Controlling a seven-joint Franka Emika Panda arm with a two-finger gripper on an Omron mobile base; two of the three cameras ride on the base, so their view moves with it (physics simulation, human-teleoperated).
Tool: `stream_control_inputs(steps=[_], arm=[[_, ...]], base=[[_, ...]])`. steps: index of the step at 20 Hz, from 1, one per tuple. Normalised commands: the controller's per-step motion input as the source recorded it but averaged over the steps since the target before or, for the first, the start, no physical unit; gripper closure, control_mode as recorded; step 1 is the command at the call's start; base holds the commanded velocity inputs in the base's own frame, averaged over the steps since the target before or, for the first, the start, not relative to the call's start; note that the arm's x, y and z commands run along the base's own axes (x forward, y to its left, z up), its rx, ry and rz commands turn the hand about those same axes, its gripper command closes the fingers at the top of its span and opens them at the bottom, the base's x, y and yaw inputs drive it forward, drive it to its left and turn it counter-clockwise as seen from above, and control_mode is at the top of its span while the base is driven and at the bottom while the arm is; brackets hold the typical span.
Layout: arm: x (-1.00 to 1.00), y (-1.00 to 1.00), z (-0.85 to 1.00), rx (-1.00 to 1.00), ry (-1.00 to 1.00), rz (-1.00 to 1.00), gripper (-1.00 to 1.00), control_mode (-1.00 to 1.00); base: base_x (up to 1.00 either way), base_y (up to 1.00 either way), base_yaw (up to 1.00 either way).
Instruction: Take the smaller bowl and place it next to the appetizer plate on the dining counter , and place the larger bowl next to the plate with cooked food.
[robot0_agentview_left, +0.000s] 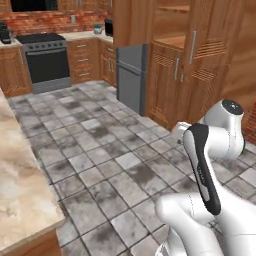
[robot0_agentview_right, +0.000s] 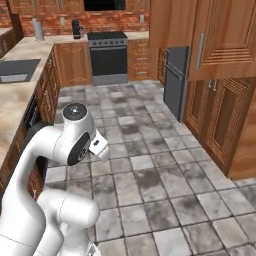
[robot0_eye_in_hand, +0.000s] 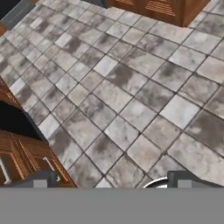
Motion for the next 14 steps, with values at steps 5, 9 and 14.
stream_control_inputs(steps=[5,9,14], arm=[[0.00,0.00,0.00,0.00,0.00,0.00,-1.00,1.00],[0.00,0.00,0.00,0.00,0.00,0.00,-1.00,1.00],[0.00,0.00,0.00,0.00,0.00,0.00,-1.00,1.00]], base=[[1.00,-0.25,0.35],[1.00,-0.26,0.04],[1.00,-0.09,-0.14]])
